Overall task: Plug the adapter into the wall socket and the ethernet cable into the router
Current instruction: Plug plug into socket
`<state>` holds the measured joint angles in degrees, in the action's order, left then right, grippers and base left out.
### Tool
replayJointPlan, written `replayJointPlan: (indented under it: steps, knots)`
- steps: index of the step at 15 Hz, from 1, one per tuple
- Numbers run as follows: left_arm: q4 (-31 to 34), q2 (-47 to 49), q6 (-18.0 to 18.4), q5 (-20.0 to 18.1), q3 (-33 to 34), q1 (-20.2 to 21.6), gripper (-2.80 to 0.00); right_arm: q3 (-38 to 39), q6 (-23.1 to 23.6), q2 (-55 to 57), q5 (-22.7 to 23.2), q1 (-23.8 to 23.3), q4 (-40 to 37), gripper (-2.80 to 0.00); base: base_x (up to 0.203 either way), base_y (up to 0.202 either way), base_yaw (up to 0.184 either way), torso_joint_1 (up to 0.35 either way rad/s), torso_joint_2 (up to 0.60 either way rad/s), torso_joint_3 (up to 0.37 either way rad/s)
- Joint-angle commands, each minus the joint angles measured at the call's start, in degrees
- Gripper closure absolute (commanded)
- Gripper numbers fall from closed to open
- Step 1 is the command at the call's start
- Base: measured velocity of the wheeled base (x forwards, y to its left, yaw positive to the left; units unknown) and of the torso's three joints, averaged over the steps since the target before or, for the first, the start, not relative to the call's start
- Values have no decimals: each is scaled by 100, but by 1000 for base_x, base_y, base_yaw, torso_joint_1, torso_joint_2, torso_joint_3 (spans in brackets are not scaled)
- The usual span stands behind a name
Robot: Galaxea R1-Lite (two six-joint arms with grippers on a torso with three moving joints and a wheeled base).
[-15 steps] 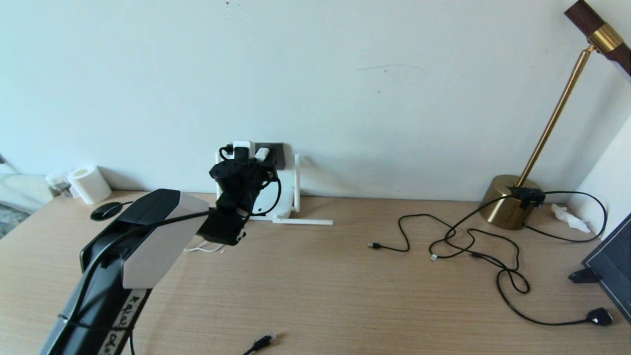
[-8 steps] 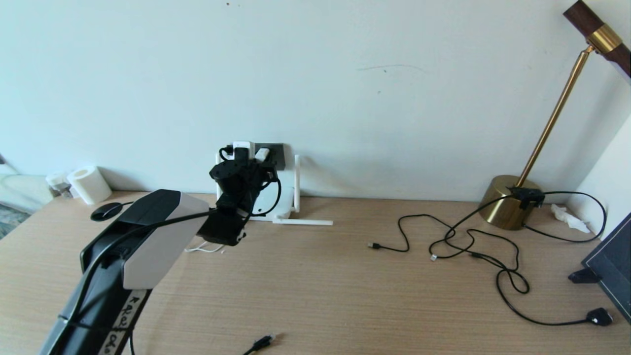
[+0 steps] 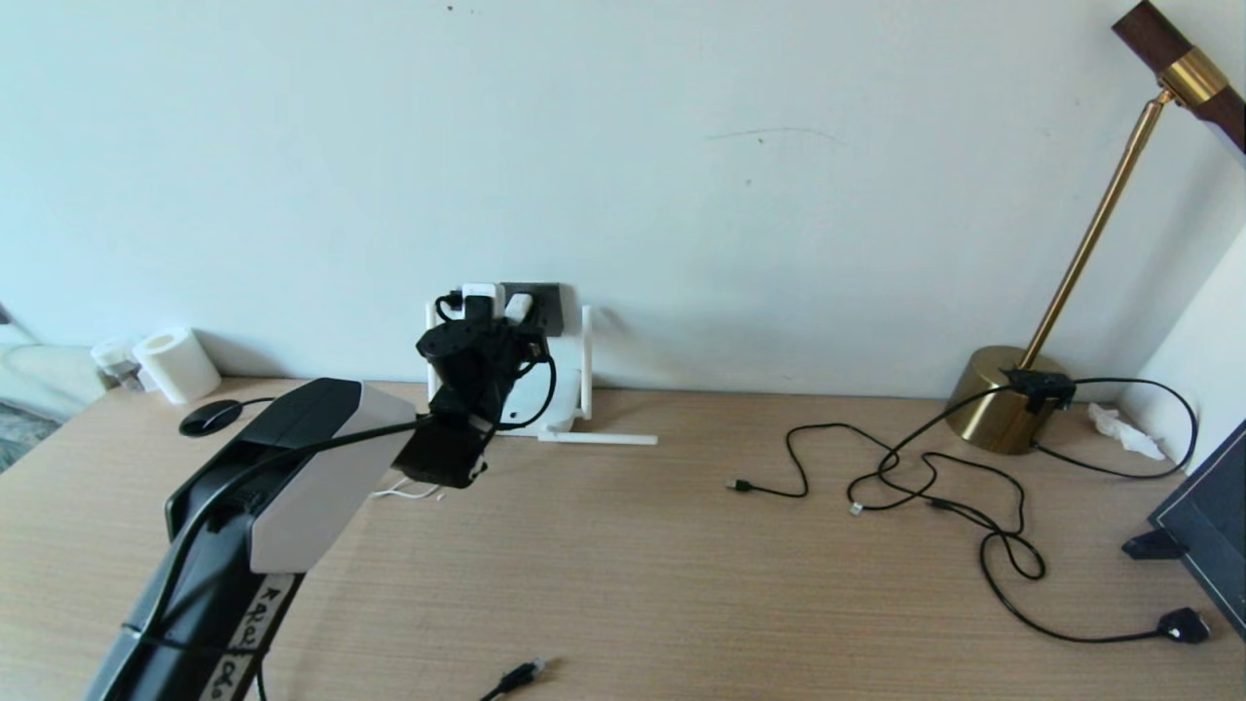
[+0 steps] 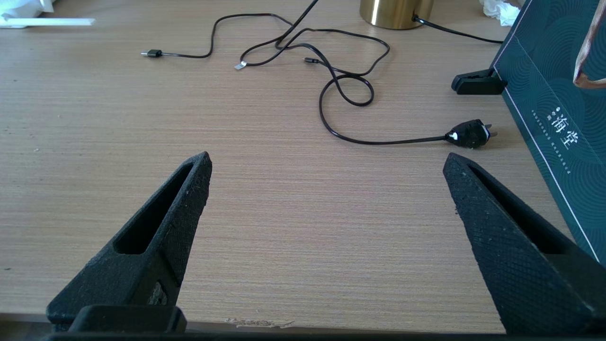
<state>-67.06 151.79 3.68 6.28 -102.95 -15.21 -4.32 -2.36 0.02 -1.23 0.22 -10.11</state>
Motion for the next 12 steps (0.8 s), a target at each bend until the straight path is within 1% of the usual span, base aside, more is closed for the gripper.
replayJointPlan:
  steps: [1,3,5,8,10,12]
  knots:
    - [-26,136,-2,12,-94,-2,0,1,-1,-2,0,4,-7,-280,0,0,0,0,0,0]
    - [-26,261,1,23,-321,-1,0,1,-1,-2,0,4,-1,-280,0,0,0,0,0,0]
    - [0,308,-8,110,-357,-8,0,1,-1,-2,0,4,-2,-280,0,0,0,0,0,0]
    - [40,334,-8,140,-399,-49,0,1,-1,-2,0,4,-1,-280,0,0,0,0,0,0]
    - [160,342,-18,382,-599,-159,0,1,-1,-2,0,4,-2,-280,0,0,0,0,0,0]
    - [237,378,-25,462,-735,-219,0,1,-1,-2,0,4,-9,-280,0,0,0,0,0,0]
